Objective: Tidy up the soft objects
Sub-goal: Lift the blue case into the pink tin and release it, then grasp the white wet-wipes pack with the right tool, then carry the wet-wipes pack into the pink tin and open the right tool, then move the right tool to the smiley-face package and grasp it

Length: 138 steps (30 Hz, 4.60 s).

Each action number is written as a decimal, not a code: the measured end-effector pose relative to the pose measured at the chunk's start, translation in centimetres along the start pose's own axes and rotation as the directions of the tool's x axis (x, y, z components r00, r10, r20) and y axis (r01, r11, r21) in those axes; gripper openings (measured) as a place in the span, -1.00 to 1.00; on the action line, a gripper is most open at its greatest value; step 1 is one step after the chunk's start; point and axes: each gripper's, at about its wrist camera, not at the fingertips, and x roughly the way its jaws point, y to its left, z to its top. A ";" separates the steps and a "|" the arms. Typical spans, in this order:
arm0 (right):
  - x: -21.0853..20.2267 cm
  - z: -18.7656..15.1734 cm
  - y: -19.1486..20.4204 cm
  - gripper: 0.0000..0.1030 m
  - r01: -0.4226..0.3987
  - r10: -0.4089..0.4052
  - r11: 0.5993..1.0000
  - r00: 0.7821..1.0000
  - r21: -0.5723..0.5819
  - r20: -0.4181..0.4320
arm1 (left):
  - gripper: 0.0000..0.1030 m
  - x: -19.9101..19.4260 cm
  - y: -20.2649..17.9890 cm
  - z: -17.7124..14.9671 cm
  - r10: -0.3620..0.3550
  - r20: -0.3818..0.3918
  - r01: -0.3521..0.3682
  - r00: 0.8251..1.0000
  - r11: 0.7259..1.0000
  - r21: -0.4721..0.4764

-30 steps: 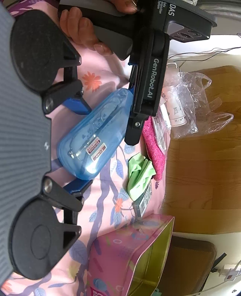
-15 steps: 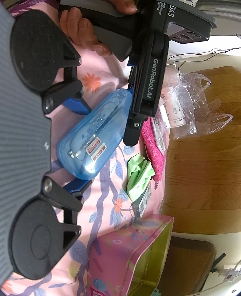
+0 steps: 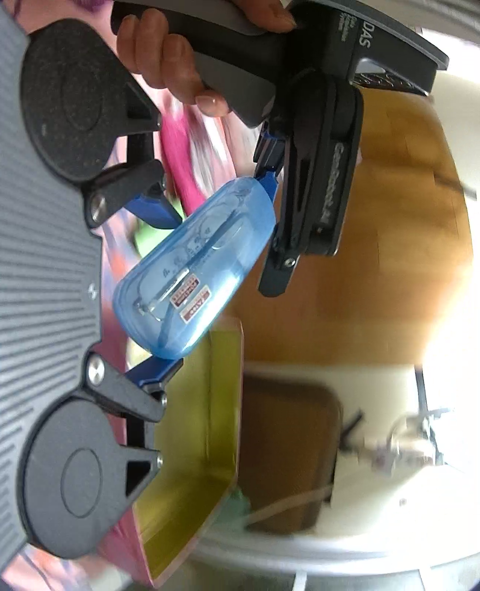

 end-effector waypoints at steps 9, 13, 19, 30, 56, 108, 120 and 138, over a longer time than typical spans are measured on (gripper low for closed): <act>6.8 0.9 -8.6 0.48 0.104 -0.096 0.993 0.987 0.054 -0.129 | 0.50 15.3 -4.0 3.0 -0.042 -0.136 0.044 0.990 0.999 0.007; 9.3 -0.4 -9.1 0.50 0.156 -0.149 0.987 0.970 0.023 -0.192 | 0.52 19.8 -4.2 2.7 -0.008 -0.181 0.009 0.983 1.000 0.003; 7.7 -1.4 -8.1 0.52 0.175 -0.165 0.984 0.970 0.037 -0.178 | 0.55 20.4 -3.7 2.5 0.010 -0.198 -0.012 0.980 1.000 -0.011; -0.3 -1.9 0.6 0.80 0.021 -0.023 0.998 0.999 0.054 0.047 | 0.58 6.0 1.1 -0.3 0.087 -0.089 -0.084 0.992 0.996 0.037; 22.9 2.8 17.4 -0.46 -0.330 0.518 0.816 0.781 0.474 -0.348 | 0.43 -9.8 22.1 -6.8 0.578 -0.087 -0.523 0.811 0.651 -0.551; -1.4 -1.9 -6.4 -0.08 0.085 -0.084 0.996 0.994 0.012 -0.065 | 0.36 5.4 -8.5 -0.6 -0.159 -0.203 0.198 0.966 0.962 0.190; 6.0 -1.6 -14.8 0.02 0.354 -0.339 0.931 0.929 0.087 -0.147 | 0.46 20.3 -12.0 0.9 -0.097 -0.282 0.150 0.955 0.973 0.173; -3.1 -4.3 -3.3 0.03 0.146 -0.144 0.987 0.989 0.059 -0.041 | 0.50 6.2 -8.4 -3.2 -0.063 -0.110 0.079 0.992 0.986 0.148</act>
